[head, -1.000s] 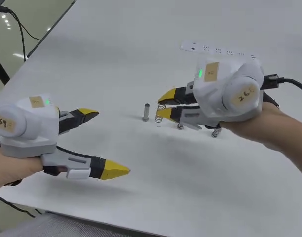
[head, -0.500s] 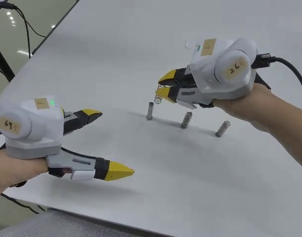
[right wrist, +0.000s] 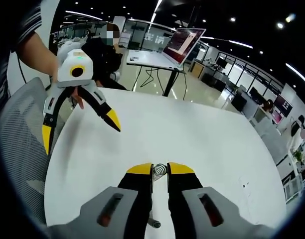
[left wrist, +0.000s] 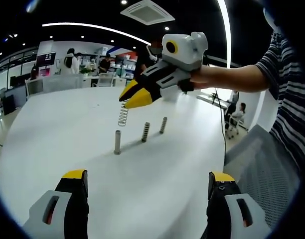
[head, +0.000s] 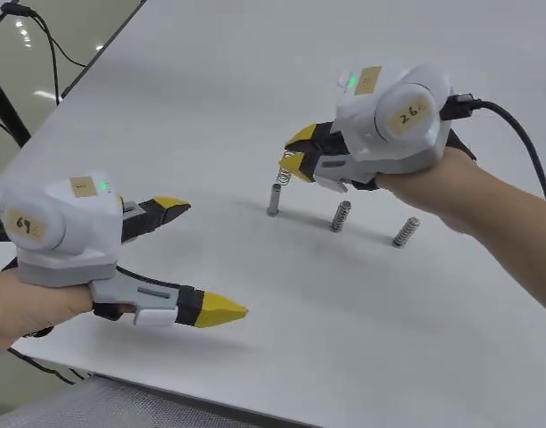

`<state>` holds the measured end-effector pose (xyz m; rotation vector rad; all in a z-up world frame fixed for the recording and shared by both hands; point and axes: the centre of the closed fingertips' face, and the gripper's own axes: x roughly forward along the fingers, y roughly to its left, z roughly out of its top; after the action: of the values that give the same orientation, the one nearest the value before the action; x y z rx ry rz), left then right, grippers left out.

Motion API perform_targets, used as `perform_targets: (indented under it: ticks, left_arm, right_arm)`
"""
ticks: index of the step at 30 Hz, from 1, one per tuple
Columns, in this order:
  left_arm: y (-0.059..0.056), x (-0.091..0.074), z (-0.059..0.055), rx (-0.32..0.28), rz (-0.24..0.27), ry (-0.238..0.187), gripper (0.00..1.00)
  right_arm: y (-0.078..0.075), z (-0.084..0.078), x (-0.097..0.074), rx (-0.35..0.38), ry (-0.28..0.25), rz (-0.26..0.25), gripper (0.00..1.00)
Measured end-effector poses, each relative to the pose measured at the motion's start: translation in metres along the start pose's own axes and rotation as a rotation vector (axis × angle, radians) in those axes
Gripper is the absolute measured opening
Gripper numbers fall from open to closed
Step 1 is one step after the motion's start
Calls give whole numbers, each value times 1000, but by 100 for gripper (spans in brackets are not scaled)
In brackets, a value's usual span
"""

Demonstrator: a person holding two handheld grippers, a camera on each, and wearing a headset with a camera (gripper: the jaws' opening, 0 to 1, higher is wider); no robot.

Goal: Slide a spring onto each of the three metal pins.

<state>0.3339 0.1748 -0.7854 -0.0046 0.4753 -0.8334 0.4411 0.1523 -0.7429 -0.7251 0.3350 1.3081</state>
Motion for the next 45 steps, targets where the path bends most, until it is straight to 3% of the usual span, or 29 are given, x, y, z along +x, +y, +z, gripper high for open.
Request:
perform_targets:
  ticks: [7, 45]
  left_arm:
    - [1, -3, 6, 3, 8, -20, 97]
    - [4, -5, 2, -6, 16, -10, 96]
  right_arm:
    - [1, 1, 3, 18, 2, 5, 8]
    - [5, -10, 16, 28, 32, 39, 8]
